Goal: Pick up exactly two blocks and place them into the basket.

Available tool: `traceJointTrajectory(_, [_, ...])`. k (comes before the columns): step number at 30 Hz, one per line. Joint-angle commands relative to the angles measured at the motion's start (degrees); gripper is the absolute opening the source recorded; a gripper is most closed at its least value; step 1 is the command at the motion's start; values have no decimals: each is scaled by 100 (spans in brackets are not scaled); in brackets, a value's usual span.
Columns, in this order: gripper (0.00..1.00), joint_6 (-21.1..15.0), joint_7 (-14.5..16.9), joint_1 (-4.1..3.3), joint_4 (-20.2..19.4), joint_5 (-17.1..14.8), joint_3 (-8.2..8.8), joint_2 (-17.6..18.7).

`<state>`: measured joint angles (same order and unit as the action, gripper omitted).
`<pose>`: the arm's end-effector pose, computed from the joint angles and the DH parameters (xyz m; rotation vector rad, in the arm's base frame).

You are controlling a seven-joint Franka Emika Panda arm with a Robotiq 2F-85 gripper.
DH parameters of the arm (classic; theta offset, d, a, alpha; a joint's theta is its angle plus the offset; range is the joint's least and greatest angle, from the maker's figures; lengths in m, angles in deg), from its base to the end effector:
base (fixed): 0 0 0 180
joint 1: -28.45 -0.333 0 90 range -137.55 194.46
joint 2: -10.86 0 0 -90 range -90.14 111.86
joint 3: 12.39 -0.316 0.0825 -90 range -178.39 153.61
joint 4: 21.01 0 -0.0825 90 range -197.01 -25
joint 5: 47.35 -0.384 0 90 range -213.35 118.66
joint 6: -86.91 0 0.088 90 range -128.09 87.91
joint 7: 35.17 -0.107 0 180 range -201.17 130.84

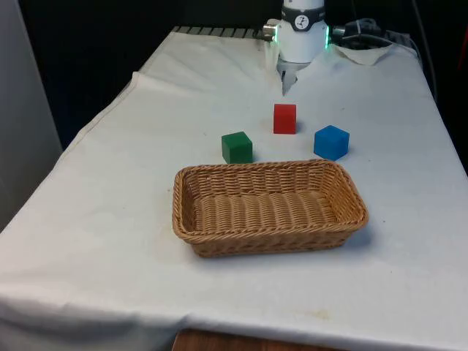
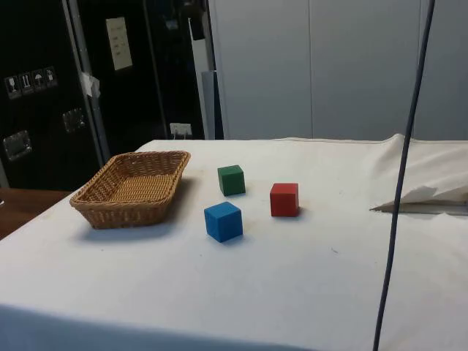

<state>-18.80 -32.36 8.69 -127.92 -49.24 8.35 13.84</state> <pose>0.5675 -0.0041 0.4800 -3.1242 -0.0339 0.1079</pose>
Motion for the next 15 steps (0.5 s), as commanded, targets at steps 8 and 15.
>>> traceJointTrajectory(8, [100,-143,57,29,-309,23,34,-138])
traceJointTrajectory(15, [100,-779,6,23,-1031,201,29,-504])
